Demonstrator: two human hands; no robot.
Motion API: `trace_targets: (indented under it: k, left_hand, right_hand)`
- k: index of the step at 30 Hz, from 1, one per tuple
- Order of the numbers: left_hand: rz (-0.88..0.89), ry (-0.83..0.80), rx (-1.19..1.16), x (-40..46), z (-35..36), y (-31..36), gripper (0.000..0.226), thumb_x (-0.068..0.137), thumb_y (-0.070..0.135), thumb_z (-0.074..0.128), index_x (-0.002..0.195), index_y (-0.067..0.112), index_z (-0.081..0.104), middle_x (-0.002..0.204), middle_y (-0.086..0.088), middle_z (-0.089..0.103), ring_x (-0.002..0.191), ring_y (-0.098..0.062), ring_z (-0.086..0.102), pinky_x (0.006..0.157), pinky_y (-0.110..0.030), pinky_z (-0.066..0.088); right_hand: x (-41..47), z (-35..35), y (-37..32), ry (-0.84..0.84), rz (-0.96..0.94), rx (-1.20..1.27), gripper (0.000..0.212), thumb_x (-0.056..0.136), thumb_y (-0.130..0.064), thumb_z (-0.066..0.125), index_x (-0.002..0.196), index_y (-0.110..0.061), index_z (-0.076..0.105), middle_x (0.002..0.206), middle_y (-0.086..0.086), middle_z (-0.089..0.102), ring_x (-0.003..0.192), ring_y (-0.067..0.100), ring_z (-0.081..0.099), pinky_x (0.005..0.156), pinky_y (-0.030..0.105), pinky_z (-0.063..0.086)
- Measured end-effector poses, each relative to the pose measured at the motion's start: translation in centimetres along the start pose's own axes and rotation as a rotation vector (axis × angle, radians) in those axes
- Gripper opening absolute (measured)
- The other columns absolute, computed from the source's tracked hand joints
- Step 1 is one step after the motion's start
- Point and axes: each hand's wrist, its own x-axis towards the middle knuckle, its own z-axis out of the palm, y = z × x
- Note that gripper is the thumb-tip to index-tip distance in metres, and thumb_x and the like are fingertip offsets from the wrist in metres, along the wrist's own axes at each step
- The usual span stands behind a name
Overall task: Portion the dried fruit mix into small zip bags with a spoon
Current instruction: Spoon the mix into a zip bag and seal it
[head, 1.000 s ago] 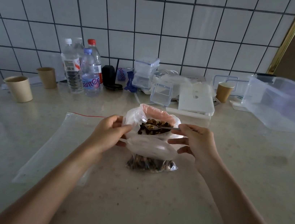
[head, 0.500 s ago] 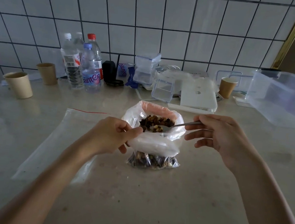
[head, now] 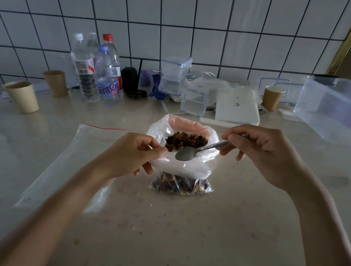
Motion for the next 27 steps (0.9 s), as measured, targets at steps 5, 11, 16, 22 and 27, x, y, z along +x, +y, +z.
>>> trace_targets:
  k: [5, 11, 16, 22, 27]
  left_hand:
    - [-0.004, -0.002, -0.007, 0.0, 0.0, 0.1, 0.019, 0.096, 0.043, 0.070, 0.093, 0.027, 0.079, 0.071, -0.003, 0.076, 0.060, -0.010, 0.067, 0.050, -0.019, 0.048]
    - [0.003, 0.007, -0.087, -0.4, 0.2, 0.5, 0.019, 0.097, 0.036, 0.071, 0.095, 0.018, 0.079, 0.069, 0.005, 0.071, 0.061, -0.009, 0.068, 0.049, -0.022, 0.046]
    - [-0.014, -0.024, -0.095, -0.7, -0.2, 0.6, 0.023, 0.097, 0.045, 0.068, 0.096, 0.026, 0.080, 0.076, 0.006, 0.074, 0.065, -0.010, 0.071, 0.052, -0.022, 0.048]
    - [-0.254, -0.180, -0.189, -0.7, -1.0, 1.0, 0.049, 0.097, 0.061, 0.056, 0.112, 0.018, 0.074, 0.089, -0.009, 0.081, 0.073, -0.017, 0.076, 0.055, -0.026, 0.052]
    - [-0.359, -0.330, -0.254, -1.0, -2.0, 0.9, 0.048, 0.103, 0.051, 0.055, 0.120, 0.010, 0.070, 0.103, -0.012, 0.080, 0.079, -0.018, 0.076, 0.055, -0.027, 0.054]
  right_hand:
    - [0.3, 0.1, 0.3, 0.187, 0.175, 0.304, 0.019, 0.106, -0.007, 0.052, 0.105, -0.002, 0.071, 0.096, 0.014, 0.080, 0.083, 0.030, 0.078, 0.058, 0.032, 0.058]
    - [0.8, 2.9, 2.1, 0.366, 0.483, 0.413, 0.020, 0.106, -0.008, 0.053, 0.104, 0.003, 0.069, 0.096, 0.017, 0.080, 0.071, 0.029, 0.076, 0.051, 0.031, 0.052]
    - [0.9, 4.5, 2.5, 0.335, 0.523, 0.248, 0.019, 0.103, -0.012, 0.058, 0.099, -0.001, 0.072, 0.081, 0.014, 0.078, 0.056, 0.022, 0.070, 0.044, 0.029, 0.047]
    - [0.4, 4.0, 2.6, 0.466, 0.550, -0.210, 0.024, 0.098, -0.041, 0.061, 0.097, -0.018, 0.067, 0.060, 0.003, 0.067, 0.035, 0.011, 0.053, 0.041, 0.022, 0.038]
    - [0.3, 3.3, 1.7, 0.237, 0.665, 0.004, 0.028, 0.100, -0.026, 0.061, 0.091, 0.000, 0.067, 0.054, 0.004, 0.063, 0.035, 0.018, 0.052, 0.035, 0.022, 0.033]
